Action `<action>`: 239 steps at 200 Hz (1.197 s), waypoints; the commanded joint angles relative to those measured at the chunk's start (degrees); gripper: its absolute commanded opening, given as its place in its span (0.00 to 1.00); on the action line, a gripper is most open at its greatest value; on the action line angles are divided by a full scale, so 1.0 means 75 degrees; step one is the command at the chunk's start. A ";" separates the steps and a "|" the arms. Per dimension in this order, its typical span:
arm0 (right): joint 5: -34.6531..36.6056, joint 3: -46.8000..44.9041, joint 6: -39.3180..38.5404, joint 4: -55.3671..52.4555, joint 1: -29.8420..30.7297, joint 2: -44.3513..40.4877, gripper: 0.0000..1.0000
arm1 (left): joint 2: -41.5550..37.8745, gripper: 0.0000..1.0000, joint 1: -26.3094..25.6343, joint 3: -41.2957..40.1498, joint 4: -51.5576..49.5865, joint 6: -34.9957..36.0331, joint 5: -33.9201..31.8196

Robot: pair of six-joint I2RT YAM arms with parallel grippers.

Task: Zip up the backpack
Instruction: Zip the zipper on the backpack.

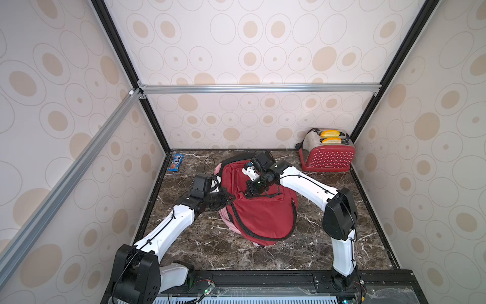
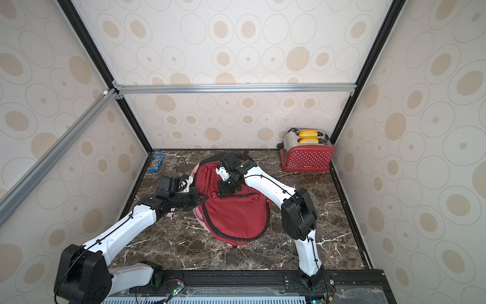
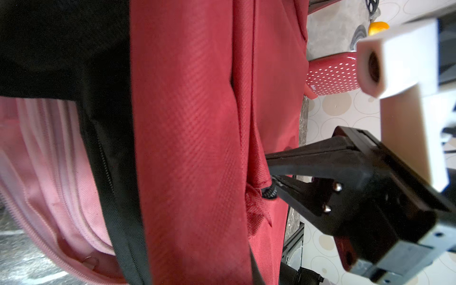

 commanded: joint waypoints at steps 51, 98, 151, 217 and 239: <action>0.0901 -0.0695 -0.0695 -0.0641 0.0039 -0.0194 0.00 | 0.0083 0.00 0.0042 0.0480 0.0014 0.0077 -0.0118; 0.1450 -0.0957 -0.0926 -0.0800 -0.0050 -0.0387 0.00 | 0.0049 0.00 0.0048 0.0446 -0.0035 0.0084 -0.0165; 0.1795 -0.1366 -0.0950 -0.0841 -0.0346 -0.0707 0.00 | -0.0011 0.00 0.0082 0.0480 -0.0126 0.0110 -0.0224; 0.1725 -0.1937 -0.0904 -0.0744 -0.1062 -0.1341 0.00 | -0.0071 0.00 0.0158 0.0398 -0.0055 0.0066 -0.0323; 0.1697 -0.2036 -0.0906 -0.0751 -0.1281 -0.1490 0.00 | -0.0071 0.00 0.0174 0.0410 -0.0052 0.0074 -0.0346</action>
